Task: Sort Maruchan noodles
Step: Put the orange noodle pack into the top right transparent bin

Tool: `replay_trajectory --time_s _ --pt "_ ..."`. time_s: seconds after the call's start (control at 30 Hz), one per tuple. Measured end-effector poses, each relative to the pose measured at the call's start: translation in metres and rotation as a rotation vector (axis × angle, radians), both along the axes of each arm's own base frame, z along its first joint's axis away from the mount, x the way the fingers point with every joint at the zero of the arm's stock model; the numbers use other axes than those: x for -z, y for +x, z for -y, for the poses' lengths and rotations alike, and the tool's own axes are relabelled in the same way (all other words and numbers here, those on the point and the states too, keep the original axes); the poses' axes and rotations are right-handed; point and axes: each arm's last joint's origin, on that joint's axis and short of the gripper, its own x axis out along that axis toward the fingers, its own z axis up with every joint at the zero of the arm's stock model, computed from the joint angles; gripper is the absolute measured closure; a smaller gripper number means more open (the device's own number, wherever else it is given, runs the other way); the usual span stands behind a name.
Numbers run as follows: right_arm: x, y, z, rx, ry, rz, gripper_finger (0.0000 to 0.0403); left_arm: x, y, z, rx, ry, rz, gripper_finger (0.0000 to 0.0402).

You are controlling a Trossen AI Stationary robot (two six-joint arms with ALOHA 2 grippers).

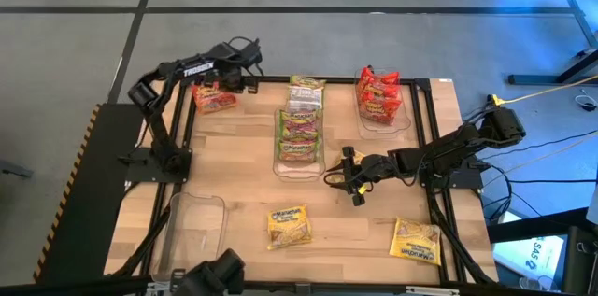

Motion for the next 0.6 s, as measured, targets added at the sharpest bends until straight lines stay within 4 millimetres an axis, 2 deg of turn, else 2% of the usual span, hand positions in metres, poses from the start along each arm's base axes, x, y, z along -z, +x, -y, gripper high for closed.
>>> replay_trajectory --time_s 0.13,0.27,0.43,0.6 --pt "0.0 0.0 0.0 -0.001 -0.003 0.0 0.0204 0.019 0.005 -0.003 -0.003 -0.063 -0.028 0.031" --pt "0.001 0.0 0.0 -0.007 -0.014 -0.003 0.0204 0.028 0.017 0.001 0.02 -0.077 -0.015 0.0282" --pt "0.002 0.001 0.0 -0.008 -0.014 0.002 0.0204 0.029 0.023 0.006 -0.017 -0.034 -0.038 0.0255" --pt "0.002 0.001 0.0 -0.008 -0.014 0.001 0.0204 0.029 0.026 0.01 -0.015 -0.046 -0.034 0.0249"
